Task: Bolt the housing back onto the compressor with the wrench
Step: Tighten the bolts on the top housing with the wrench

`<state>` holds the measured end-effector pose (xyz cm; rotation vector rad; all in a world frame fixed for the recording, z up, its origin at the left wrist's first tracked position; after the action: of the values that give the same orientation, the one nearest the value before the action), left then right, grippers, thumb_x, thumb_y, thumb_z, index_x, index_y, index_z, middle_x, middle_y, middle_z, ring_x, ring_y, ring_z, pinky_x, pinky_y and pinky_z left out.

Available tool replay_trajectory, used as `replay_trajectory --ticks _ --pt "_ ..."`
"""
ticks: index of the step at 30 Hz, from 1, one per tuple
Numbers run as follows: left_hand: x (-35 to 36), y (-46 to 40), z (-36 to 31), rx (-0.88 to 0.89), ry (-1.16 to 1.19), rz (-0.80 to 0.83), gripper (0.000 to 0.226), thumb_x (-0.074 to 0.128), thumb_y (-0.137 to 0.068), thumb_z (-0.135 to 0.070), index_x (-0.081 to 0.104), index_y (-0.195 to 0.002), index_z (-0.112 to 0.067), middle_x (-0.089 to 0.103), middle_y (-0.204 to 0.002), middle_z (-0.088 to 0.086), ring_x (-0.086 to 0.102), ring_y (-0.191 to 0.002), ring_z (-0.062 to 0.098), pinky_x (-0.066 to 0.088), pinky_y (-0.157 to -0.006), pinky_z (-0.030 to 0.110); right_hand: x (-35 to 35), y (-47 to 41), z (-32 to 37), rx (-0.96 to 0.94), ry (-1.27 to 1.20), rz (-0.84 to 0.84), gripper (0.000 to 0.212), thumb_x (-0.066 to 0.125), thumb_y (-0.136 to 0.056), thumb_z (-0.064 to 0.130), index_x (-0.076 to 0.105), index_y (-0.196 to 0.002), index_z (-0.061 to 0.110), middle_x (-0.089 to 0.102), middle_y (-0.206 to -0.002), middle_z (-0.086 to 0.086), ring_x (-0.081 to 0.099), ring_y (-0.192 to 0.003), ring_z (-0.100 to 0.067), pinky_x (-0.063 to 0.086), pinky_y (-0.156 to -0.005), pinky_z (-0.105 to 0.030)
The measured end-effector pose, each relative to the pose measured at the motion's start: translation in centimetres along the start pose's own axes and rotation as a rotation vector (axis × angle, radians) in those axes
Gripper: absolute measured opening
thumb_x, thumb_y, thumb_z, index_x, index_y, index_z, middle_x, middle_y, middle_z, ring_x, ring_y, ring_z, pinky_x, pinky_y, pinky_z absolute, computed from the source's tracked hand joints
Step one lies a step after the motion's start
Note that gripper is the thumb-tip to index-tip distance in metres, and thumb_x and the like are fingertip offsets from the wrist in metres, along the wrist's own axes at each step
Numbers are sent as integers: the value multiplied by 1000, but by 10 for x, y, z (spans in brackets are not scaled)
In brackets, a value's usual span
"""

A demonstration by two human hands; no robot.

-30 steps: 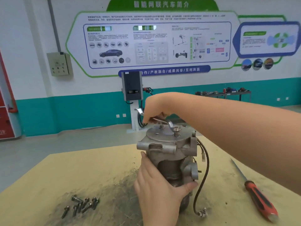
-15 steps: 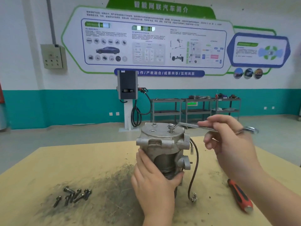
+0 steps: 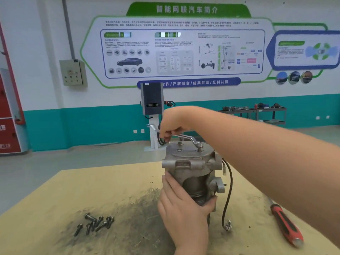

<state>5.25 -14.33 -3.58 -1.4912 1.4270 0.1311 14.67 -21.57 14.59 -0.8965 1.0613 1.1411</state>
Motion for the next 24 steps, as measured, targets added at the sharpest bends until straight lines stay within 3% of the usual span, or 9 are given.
replay_trajectory --ticks 3,6,8,12,14,17,18,21,24 --pt "0 0 0 4 -11 -7 140 85 -25 -75 53 -129 14 66 -119 25 70 -97 40 57 -78 50 -7 -3 -58 214 -577 21 19 46 -100 7 58 -87 -2 61 -83 -8 57 -41 -3 48 -46 -14" --pt "0 -1 1 8 -5 -27 139 86 -25 -72 52 -129 13 66 -119 25 69 -98 41 57 -78 51 4 26 -116 381 -1362 3 20 50 -98 4 56 -112 -9 65 -80 -25 59 -41 -8 44 -35 -13" --pt "0 -1 1 13 0 -35 138 87 -25 -71 53 -128 14 66 -119 26 69 -97 41 57 -78 51 18 54 -137 348 -1733 -88 18 52 -93 -1 57 -110 -6 65 -71 -21 56 -39 -7 43 -35 -12" --pt "-1 0 2 15 2 -61 138 85 -29 -73 50 -131 13 65 -121 24 68 -101 40 56 -81 51 43 120 -146 31 -2045 -328 25 58 -77 4 57 -102 8 59 -69 -4 49 -48 -7 41 -39 -14" --pt "-1 1 2 16 7 -62 138 85 -30 -73 49 -132 12 64 -122 24 68 -103 40 56 -82 50 50 152 -137 -135 -1897 -529 17 54 -85 -1 59 -95 12 62 -73 -4 51 -53 -9 43 -44 -17" --pt "-1 2 3 19 18 -55 138 87 -30 -72 50 -132 14 63 -123 24 67 -103 41 56 -83 51 41 197 -91 -407 -952 -969 27 51 -89 -4 60 -82 20 61 -72 4 55 -61 -4 45 -56 -14" --pt "-1 2 3 18 21 -49 137 87 -30 -71 51 -131 14 64 -123 25 68 -102 41 56 -82 52 39 203 -66 -502 -613 -1003 19 53 -88 4 61 -84 21 59 -75 9 55 -66 -2 45 -59 -12" --pt "-1 1 5 30 16 -45 139 91 -24 -68 53 -128 16 64 -121 27 69 -98 42 57 -78 53 32 174 -1 -549 -59 -742 10 58 -82 31 63 -88 25 53 -80 17 52 -73 -5 44 -62 -20" --pt "-2 0 4 32 -6 -21 141 90 -20 -68 54 -127 15 66 -119 27 71 -96 42 57 -74 53 22 108 34 -361 195 -413 12 59 -87 27 67 -89 19 62 -80 7 53 -72 -13 39 -55 -23"
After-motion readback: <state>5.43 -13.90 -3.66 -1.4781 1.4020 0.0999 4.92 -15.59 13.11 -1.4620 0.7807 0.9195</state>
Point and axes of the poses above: each hand's wrist, its own y-axis away from the middle knuckle, its own x-axis out of the palm, z = x × y, the point moved 5 cm from there along -y, towards the middle knuckle
